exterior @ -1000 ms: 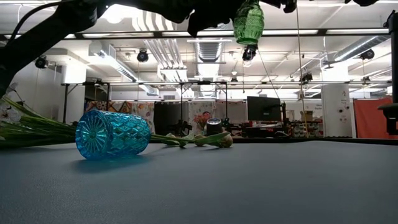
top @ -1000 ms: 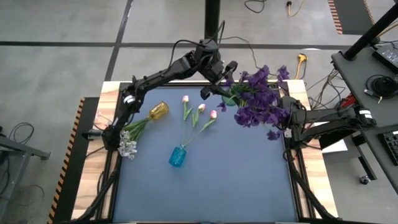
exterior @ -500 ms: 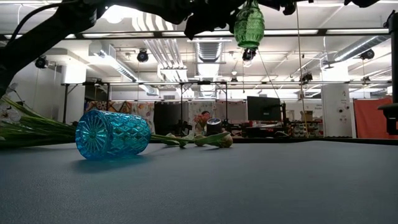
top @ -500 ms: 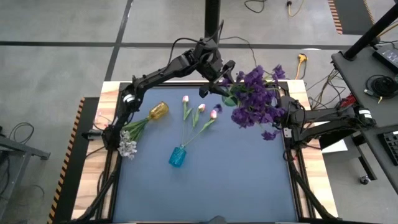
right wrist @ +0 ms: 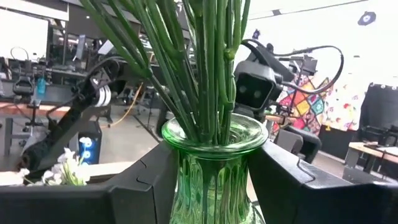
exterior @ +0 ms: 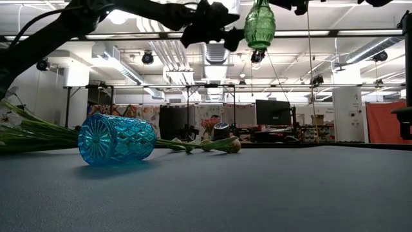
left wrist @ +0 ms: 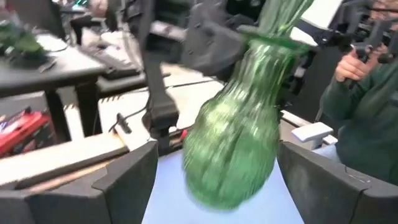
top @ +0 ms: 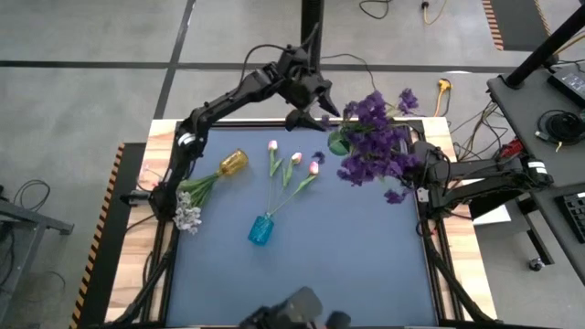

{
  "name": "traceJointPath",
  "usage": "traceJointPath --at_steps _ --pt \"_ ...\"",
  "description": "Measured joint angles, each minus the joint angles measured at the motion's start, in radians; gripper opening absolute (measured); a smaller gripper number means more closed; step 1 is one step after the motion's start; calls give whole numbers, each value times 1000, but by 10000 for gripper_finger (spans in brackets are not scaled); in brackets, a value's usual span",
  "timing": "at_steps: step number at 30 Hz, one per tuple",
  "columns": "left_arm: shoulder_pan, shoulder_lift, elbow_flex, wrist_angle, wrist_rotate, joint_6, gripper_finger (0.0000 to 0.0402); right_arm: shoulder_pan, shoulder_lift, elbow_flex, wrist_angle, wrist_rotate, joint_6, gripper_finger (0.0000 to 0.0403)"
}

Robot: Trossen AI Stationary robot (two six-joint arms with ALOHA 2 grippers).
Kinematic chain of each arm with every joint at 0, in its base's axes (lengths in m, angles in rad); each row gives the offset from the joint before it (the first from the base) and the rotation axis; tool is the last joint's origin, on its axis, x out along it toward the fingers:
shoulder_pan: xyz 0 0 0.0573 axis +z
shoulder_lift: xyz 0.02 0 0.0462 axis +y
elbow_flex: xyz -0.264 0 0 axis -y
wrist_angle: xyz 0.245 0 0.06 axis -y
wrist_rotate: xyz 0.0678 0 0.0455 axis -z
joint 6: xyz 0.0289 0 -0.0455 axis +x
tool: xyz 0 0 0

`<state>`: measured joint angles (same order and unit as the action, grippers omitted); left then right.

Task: Sort flowers into vase by color
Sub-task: Put the green vase with flowers on the table

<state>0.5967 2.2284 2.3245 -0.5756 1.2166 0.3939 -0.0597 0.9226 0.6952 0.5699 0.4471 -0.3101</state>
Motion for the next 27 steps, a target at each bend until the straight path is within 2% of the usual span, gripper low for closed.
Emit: traceJointPath --at_steps 6,10,13,15,18,20,27 --pt "77 -11 0 -156 -39 10 311 -5 0 0 -81 52 55 166" --pt "94 -51 1 -309 -144 97 311 -34 0 -13 -121 50 118 166" --pt "95 -87 32 -457 -163 193 311 -70 0 -56 -114 38 166 166" --pt "95 -137 23 -518 -171 248 311 -100 0 -97 -89 9 201 166" --pt "83 -212 23 -604 -279 305 306 -140 2 -174 1 -9 239 166" --pt "67 -256 23 -622 -349 307 297 -164 2 -224 49 -10 254 166" --pt "26 -370 21 -669 -448 255 276 -224 3 -360 150 -9 316 166"
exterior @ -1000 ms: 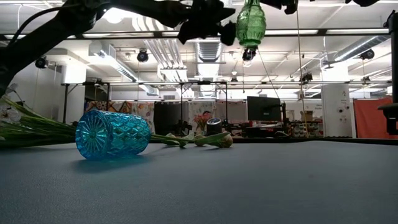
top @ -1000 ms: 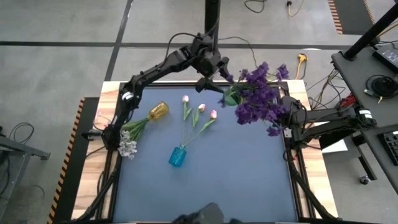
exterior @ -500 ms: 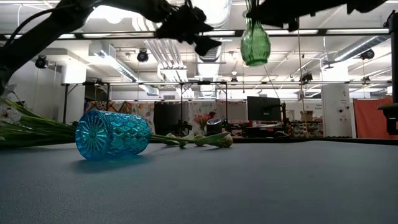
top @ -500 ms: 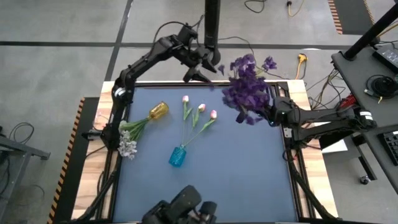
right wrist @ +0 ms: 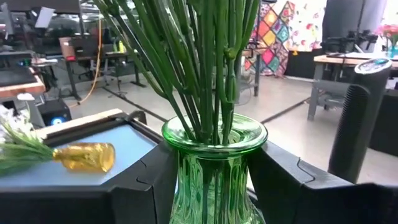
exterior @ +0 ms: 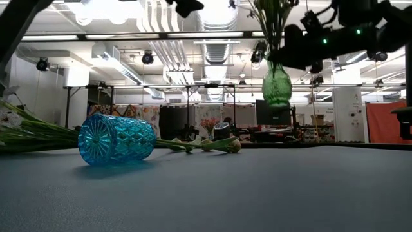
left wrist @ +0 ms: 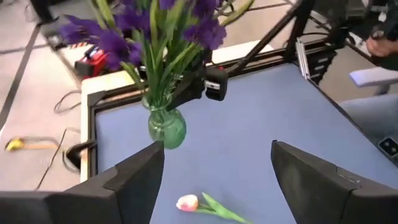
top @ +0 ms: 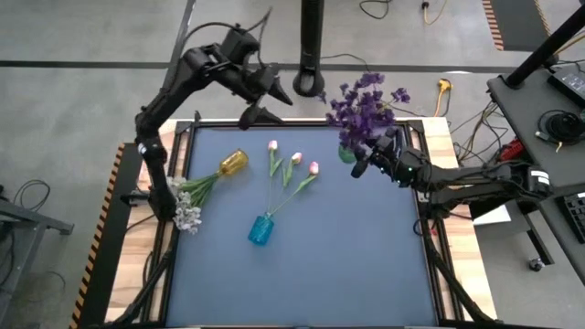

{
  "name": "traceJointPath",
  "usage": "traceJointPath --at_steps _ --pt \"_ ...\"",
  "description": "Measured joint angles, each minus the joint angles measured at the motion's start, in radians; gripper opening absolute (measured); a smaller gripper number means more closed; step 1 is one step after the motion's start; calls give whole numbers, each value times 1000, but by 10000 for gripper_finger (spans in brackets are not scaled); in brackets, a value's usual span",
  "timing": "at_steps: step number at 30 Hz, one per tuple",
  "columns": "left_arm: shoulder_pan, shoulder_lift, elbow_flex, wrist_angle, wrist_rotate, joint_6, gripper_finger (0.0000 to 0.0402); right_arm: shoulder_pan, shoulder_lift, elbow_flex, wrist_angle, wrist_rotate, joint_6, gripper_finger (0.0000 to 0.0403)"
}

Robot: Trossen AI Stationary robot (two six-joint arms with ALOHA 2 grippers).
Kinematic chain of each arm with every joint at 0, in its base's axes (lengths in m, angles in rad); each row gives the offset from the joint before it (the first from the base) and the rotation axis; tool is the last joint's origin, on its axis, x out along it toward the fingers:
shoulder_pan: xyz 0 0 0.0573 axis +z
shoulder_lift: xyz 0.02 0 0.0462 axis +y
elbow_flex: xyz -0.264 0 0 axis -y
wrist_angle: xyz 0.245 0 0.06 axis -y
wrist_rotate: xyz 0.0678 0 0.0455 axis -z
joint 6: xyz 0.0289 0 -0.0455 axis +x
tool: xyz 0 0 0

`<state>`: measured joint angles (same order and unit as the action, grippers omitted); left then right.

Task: Sort flowers into vase by color
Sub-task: Put the green vase with flowers on the table

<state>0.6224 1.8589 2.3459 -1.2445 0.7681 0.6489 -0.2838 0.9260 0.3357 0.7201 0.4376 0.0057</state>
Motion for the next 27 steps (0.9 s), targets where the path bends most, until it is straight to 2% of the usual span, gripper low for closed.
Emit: traceJointPath --at_steps 3,8,14,18,27 --pt "-21 -14 0 -6 -76 -70 272 -10 0 -62 82 1 -2 166" --pt "-70 -23 -2 -26 -292 -213 267 -29 10 -145 162 25 22 166" --pt "-131 -14 -5 -105 -416 -366 267 -47 71 -174 165 51 47 166" --pt "-198 -6 -6 -157 -541 -414 267 -58 117 -174 220 69 27 166" --pt "-334 -9 -6 -226 -617 -491 267 -84 242 -179 350 34 22 166"
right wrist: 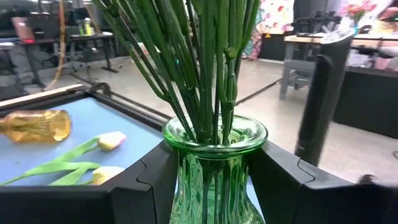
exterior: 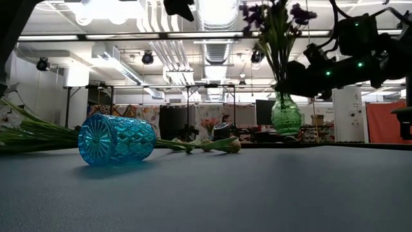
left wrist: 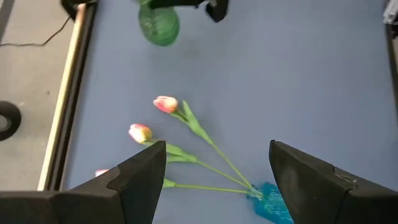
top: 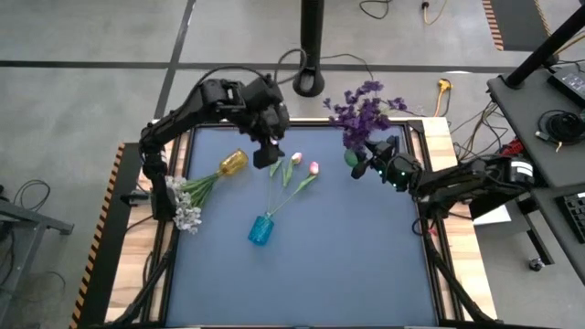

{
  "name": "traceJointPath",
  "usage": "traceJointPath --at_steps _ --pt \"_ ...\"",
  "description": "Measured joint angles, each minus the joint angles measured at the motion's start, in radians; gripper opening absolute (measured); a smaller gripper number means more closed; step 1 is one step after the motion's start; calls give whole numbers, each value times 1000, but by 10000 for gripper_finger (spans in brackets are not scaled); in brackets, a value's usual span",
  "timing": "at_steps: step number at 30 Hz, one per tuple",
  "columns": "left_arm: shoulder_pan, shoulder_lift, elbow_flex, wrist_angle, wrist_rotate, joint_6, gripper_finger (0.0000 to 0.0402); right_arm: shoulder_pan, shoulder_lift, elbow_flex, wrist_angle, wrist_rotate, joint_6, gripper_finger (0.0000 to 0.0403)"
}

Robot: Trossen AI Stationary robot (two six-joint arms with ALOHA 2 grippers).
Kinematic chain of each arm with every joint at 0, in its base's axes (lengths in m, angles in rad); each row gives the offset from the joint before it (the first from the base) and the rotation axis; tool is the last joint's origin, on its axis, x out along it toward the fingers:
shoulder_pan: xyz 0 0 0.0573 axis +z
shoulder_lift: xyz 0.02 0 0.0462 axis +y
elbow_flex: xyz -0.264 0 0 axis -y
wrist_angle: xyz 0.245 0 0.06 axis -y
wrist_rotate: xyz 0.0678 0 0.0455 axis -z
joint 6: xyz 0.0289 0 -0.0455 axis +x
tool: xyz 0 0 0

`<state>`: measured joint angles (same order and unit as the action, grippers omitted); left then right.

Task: Sort flowers into vase by color
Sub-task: Put the green vase with flowers on the table

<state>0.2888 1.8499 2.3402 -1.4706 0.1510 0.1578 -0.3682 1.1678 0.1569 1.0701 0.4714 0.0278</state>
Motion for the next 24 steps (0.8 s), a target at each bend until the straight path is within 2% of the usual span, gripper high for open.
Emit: traceJointPath --at_steps 9,13,16,21,24 --pt "-139 -41 -7 13 -20 -25 267 1 98 -16 139 -8 12 166" --pt "-184 -90 -76 97 -36 -34 267 1 105 -32 171 -8 14 166" --pt "-213 -157 -201 184 -37 -46 267 1 101 -41 187 -10 14 166" --pt "-253 -324 -506 398 -40 -124 267 1 98 -47 190 -35 17 166" --pt "-279 -425 -689 510 -110 -214 267 1 98 -47 190 -34 16 166"
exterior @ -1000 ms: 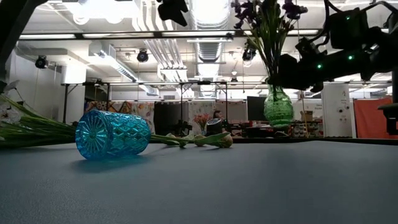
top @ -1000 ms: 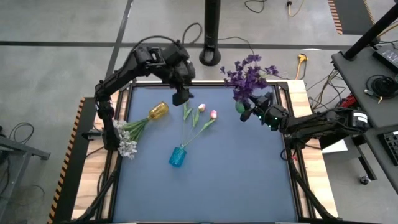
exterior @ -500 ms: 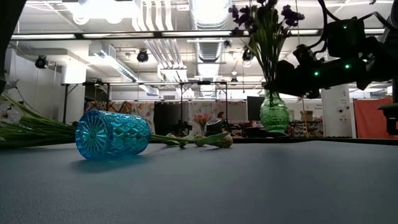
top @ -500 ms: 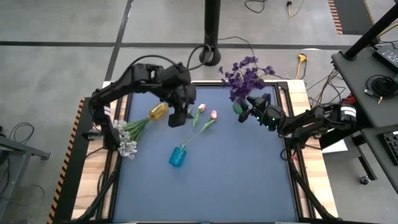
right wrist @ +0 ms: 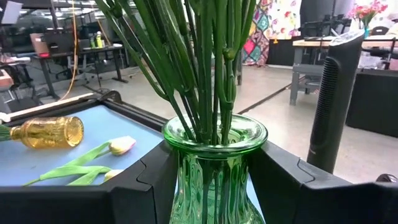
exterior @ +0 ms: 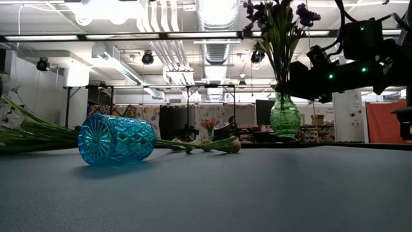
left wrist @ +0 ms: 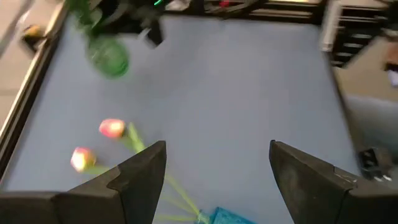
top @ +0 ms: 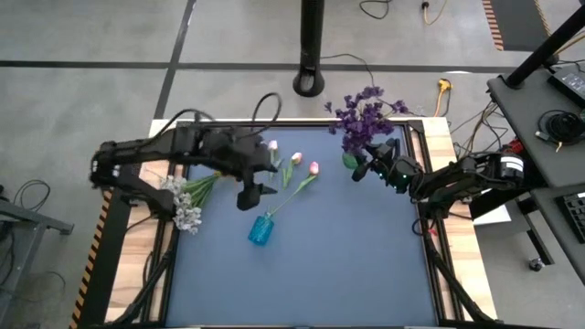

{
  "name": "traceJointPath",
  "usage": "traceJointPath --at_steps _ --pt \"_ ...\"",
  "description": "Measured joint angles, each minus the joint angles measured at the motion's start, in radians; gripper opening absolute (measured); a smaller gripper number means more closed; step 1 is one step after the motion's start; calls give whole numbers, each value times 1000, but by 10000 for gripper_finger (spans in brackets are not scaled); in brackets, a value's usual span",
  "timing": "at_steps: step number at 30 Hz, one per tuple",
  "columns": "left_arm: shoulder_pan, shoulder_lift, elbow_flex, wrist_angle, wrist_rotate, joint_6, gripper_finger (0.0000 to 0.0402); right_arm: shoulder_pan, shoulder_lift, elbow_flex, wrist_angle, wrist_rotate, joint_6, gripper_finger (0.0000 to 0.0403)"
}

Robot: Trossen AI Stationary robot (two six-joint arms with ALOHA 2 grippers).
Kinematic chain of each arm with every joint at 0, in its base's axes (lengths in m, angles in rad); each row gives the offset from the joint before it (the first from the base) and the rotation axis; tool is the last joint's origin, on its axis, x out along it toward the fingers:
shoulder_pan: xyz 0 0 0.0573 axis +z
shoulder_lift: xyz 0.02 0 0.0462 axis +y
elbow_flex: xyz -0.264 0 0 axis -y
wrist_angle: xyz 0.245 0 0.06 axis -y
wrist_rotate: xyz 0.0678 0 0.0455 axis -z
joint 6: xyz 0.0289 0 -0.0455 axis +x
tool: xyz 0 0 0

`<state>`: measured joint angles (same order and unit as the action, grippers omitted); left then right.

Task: Sort flowers into vase by color
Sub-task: Put the green vase with flowers on the table

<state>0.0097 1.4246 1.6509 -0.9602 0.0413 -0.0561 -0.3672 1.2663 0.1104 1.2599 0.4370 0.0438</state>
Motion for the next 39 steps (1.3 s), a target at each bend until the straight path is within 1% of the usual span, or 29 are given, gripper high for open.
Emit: traceJointPath --at_steps 3,8,11,14,16,23,28,33,39 --pt "-28 -82 -163 72 -97 -105 267 0 0 0 3 -1 -2 166" --pt "-65 -157 -375 184 -163 -236 267 0 0 0 12 0 -25 166" --pt "-79 -175 -465 241 -185 -268 267 0 5 0 11 -12 -10 166" --pt "-86 -184 -518 298 -192 -295 267 1 23 -2 3 -27 29 166" --pt "-92 -187 -534 322 -199 -298 267 0 38 -10 1 -27 38 166" --pt "-107 -190 -540 334 -291 -298 267 0 98 -14 26 -26 24 166" --pt "-107 -190 -535 336 -340 -298 267 0 178 -14 158 -22 17 166" --pt "-107 -191 -533 341 -347 -298 267 0 290 -12 314 -21 -9 166" --pt "-107 -192 -533 340 -348 -297 267 0 389 43 313 -25 -11 166"
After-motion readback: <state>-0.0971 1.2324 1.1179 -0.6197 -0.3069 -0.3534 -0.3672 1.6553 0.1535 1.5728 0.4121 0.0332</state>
